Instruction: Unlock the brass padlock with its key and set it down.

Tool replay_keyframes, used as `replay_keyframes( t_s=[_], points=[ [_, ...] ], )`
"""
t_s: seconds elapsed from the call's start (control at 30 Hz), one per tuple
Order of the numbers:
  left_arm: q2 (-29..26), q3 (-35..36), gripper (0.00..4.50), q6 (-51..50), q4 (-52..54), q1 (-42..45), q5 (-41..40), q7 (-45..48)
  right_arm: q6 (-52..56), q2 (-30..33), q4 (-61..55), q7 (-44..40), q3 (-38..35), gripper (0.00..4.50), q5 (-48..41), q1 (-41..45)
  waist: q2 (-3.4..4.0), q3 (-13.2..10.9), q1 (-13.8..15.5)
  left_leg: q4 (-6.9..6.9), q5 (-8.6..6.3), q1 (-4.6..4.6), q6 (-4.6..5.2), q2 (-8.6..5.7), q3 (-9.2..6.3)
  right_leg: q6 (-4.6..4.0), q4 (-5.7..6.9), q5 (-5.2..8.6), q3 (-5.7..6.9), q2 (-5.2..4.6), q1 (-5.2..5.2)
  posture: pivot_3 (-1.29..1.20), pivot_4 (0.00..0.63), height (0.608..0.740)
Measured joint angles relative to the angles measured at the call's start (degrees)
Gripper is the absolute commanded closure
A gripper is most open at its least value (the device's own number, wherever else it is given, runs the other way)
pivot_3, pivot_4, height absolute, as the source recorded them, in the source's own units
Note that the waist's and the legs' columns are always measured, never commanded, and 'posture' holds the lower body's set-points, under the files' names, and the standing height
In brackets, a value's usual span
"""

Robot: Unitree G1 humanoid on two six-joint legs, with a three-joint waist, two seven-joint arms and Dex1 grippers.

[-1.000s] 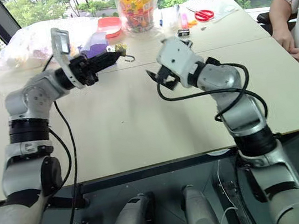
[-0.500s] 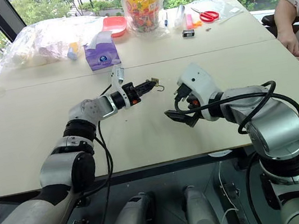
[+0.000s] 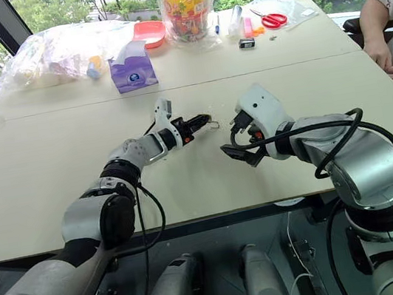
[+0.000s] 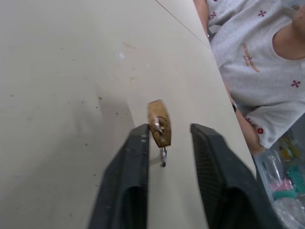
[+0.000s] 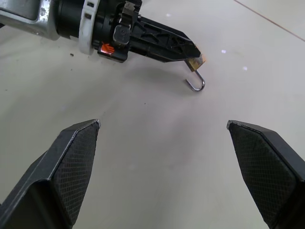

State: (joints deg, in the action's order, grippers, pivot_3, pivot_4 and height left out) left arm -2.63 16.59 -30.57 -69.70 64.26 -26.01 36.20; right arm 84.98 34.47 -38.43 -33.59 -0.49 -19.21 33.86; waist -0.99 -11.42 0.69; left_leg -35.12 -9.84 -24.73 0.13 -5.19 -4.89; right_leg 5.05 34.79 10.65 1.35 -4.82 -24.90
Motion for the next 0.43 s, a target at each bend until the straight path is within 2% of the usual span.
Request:
replay_keyframes(
  t_s=[0.03, 0.23, 0.33, 0.43],
  points=[
    [-0.1, -0.5, 0.97, 0.0, 0.3, 0.1, 0.8, 1.0, -0.5, 0.0, 0.5, 0.2, 0.2, 0.00, -0.2, 0.0, 0.00, 0.0, 0.0, 0.00, 0.00, 0.00, 0.00, 0.00, 0.01, -0.01, 0.00, -0.01, 0.00, 0.01, 0.01, 0.00, 0.150, 0.740],
    [-4.0, -7.1, 0.97, 0.9, 5.2, -0.8, 7.4, 2.8, -3.1, 1.9, 1.2, 0.7, 2.2, 0.00, -1.1, 0.0, 0.00, 0.0, -0.8, -0.01, -0.03, 0.10, -0.04, 0.07, 0.04, -0.01, 0.00, 0.00, 0.00, 0.02, 0.06, 0.00, 0.150, 0.740],
    [-10.3, -9.5, 0.97, -0.7, 15.6, -6.8, 9.3, 5.5, -4.3, 2.8, 1.7, 1.0, 2.1, 0.00, -1.4, -1.6, 0.00, 0.0, -1.9, 0.14, -0.02, 0.14, -0.03, 0.12, 0.05, -0.08, 0.01, -0.03, -0.02, 0.03, 0.03, 0.00, 0.150, 0.740],
    [-15.1, -9.7, 0.97, -4.9, 30.5, -14.6, 9.0, 6.9, -6.3, 3.2, 3.0, 1.2, 2.0, 0.00, -1.4, -4.1, 0.01, 0.0, -1.6, 0.18, -0.03, 0.12, -0.04, 0.13, 0.01, -0.18, 0.03, -0.09, -0.02, 0.02, -0.06, 0.00, 0.150, 0.740]
  ],
)
